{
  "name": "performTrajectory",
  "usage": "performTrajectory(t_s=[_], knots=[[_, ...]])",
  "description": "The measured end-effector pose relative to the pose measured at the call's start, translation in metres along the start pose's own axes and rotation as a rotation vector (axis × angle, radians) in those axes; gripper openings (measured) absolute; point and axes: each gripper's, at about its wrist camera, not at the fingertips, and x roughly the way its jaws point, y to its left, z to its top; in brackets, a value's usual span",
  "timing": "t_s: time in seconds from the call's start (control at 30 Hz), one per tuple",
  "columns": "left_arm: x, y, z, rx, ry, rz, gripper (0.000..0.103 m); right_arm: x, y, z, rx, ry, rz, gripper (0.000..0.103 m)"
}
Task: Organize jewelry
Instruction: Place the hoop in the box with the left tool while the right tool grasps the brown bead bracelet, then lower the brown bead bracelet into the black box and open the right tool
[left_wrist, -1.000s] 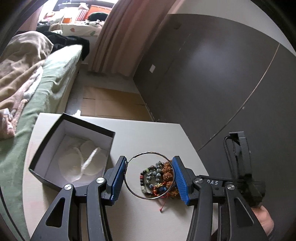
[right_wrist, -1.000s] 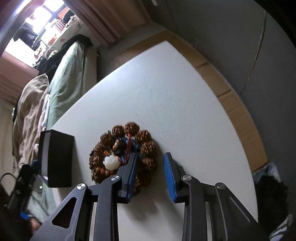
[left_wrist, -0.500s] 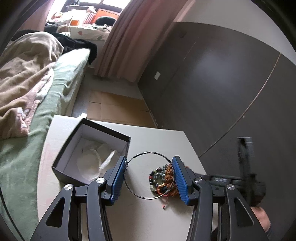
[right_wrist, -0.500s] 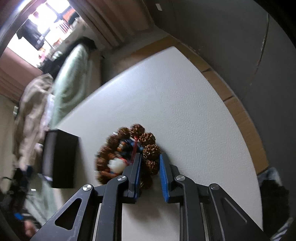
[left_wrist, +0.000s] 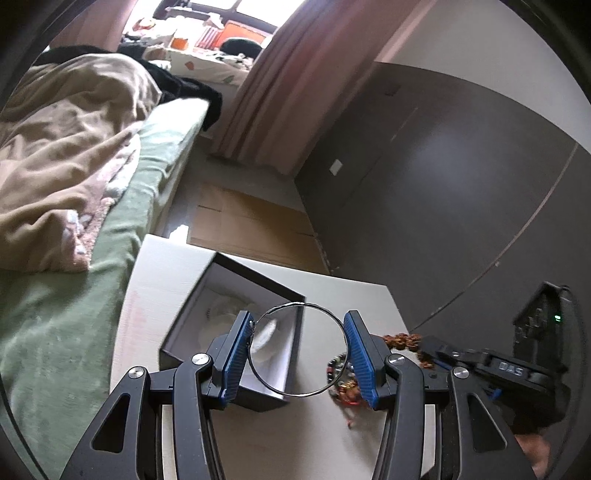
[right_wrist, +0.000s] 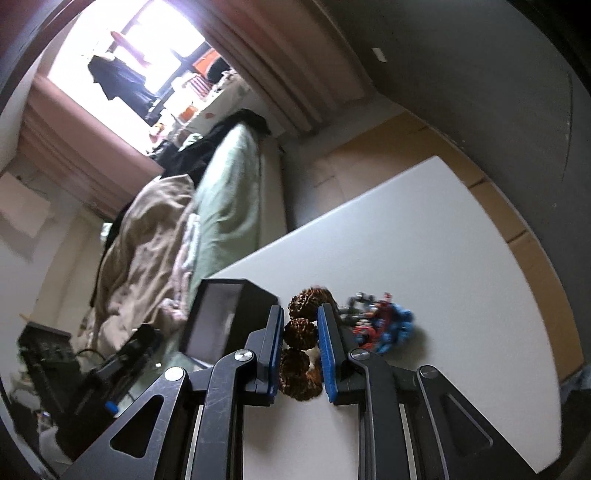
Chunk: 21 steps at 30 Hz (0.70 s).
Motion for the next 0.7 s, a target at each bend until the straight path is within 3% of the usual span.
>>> performTrajectory(t_s=[0.23,0.3,0.37,0.47,0.7], knots=[[0.016,0.013,0.009,-0.042,0.026,0.021,0.053,-0.004,0.021,0.005,-0.032,-0.036,0.083,0.02],[0.024,0.016,0.013,-0.061,0.057,0.003,0.057,-0.004,0.026,0.008,-0.039,-0.045,0.112,0.02],[0.028,0.017,0.015,-0.078,0.064,-0.008,0.067,-0.002,0.031,0.011,-0.051,-0.056,0.131,0.02],[0.028,0.02,0.018,-0.089,0.046,0.009,0.079,0.001,0.038,0.014,-0.063,-0.065,0.15,0.02],[0.013,0.033,0.031,-0.145,-0.022,0.003,0.08,0.01,0.056,0.017,-0.095,-0.078,0.221,0.02]])
